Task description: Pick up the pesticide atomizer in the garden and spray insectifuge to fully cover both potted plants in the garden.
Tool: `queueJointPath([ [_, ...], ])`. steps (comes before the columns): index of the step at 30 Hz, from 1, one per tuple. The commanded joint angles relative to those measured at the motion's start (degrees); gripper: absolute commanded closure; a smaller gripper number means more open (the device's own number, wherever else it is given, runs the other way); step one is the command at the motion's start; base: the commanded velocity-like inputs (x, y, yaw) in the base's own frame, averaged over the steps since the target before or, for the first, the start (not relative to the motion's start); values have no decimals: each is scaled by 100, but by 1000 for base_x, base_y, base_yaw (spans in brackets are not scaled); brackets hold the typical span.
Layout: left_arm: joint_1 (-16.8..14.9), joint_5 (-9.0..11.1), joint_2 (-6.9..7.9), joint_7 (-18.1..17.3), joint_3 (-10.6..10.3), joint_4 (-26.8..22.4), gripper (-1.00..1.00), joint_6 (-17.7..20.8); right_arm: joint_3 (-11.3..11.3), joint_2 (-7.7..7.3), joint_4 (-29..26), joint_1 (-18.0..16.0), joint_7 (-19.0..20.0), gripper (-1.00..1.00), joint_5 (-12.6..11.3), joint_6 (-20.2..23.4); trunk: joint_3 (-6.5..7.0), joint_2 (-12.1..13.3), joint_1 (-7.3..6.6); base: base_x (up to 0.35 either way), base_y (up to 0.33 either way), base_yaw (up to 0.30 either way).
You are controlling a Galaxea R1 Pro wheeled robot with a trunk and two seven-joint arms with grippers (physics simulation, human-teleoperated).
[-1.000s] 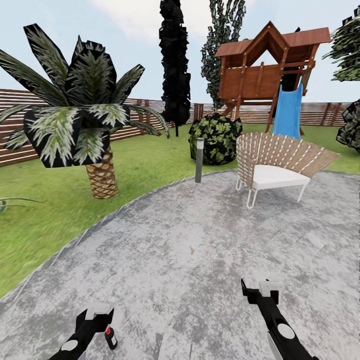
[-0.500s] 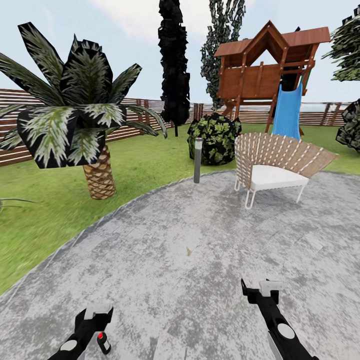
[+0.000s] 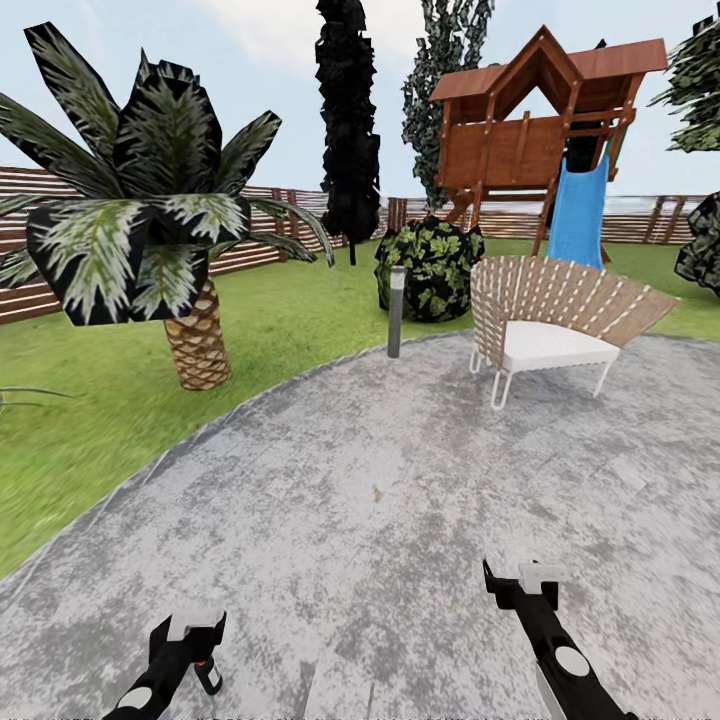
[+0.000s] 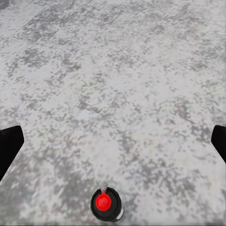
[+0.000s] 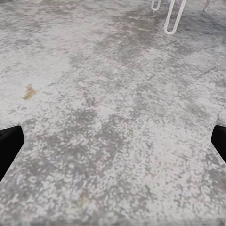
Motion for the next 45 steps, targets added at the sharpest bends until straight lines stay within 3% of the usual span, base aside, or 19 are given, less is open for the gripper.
queueJointPath([
  [1,-4,32,1,-8,-5,5,-100,-18,-15,2,3,-3,2,-100,47,-15,-33,-44,21,0,0,0],
  [8,-3,54,9,-8,34,5,-100,-21,-17,2,3,0,0,-100,47,-17,-204,-324,175,0,0,0],
  [13,-3,151,25,-8,55,-55,-100,-124,-2,10,-9,-2,-12,-100,54,-19,-318,-331,188,0,0,0],
  [19,-8,195,3,-8,37,-83,-100,-304,-4,11,-600,-4,-23,-100,58,30,-451,-339,203,0,0,0],
  [22,-17,205,0,-8,33,-148,-100,-336,0,11,-1349,-4,-9,-100,52,743,-518,-343,211,0,0,0],
  [26,-20,211,-4,-8,59,-396,-100,-351,-6,5,-1753,-4,21,-100,41,1673,-606,-348,221,0,0,0],
  [35,-13,222,52,-8,45,-415,-100,-655,-3,-12,-1817,-4,26,-100,46,1925,-806,-361,244,0,0,0],
  [45,-4,226,66,-8,50,-332,-100,-689,1,9,-1792,-4,16,-100,47,1931,-1059,-374,270,0,0,0],
])
